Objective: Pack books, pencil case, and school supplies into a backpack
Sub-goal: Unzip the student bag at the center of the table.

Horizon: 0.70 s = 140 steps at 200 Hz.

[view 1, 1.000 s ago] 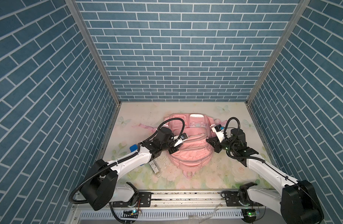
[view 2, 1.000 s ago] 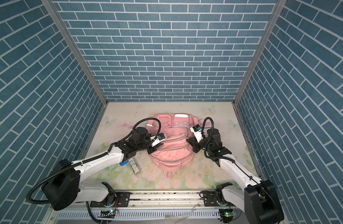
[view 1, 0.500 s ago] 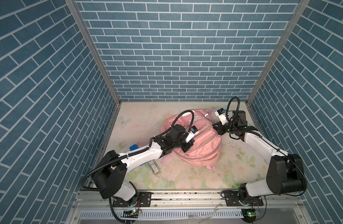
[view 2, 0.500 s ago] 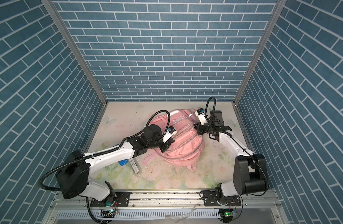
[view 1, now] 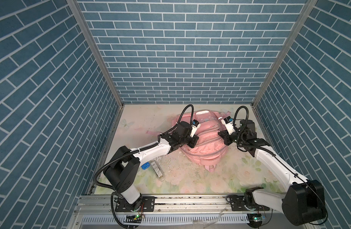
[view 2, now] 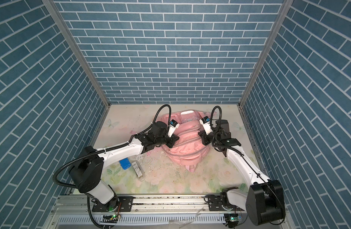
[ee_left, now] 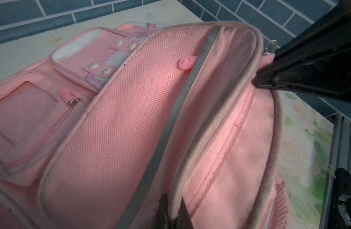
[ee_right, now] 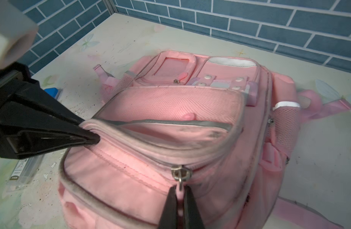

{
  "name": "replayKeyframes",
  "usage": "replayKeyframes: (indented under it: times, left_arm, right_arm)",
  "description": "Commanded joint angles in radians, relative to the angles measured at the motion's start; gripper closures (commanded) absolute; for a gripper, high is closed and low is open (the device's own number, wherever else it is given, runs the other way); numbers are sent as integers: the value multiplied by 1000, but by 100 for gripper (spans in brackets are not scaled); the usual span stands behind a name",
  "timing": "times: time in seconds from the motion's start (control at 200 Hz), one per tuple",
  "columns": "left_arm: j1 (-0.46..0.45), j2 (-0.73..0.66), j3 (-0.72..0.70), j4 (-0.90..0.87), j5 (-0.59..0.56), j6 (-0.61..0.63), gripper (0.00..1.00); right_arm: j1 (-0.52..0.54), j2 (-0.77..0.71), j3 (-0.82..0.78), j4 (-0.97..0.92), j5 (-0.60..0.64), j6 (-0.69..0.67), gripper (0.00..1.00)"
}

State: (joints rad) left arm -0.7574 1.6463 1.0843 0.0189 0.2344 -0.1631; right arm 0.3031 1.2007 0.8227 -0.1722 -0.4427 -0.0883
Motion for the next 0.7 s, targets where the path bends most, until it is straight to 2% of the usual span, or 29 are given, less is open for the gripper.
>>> replayKeyframes:
  times: [0.0, 0.125, 0.215, 0.26, 0.415, 0.47, 0.525, 0.605, 0.695]
  left_arm:
    - [-26, 1, 67, 83, -32, -53, 100]
    - [-76, -16, 91, 75, -10, -55, 100]
    - [-130, -32, 98, 70, 31, -46, 100]
    - [-155, -40, 98, 73, 41, -44, 100]
    - [-170, -13, 99, 186, 117, -94, 100]
    - [-168, 17, 127, 207, 133, -100, 100]
    - [-165, 53, 167, 200, 141, -91, 100]
    - [-159, 93, 206, 202, 157, -85, 100]
    - [-147, 109, 217, 219, 167, -97, 100]
  right_arm:
    - [58, 12, -12, 96, -27, 93, 100]
    - [75, 31, -21, 162, -19, 125, 100]
    - [69, 51, 10, 123, 57, 90, 100]
    - [41, 60, 25, 109, 57, 61, 100]
    - [-72, 96, 63, 93, -15, -3, 100]
    - [-73, 106, 61, 90, -40, -59, 100]
    - [-73, 115, 48, 92, -116, -101, 100]
    - [-55, 104, -3, 147, -191, -73, 100]
    - [-6, 53, -88, 225, -210, -74, 100]
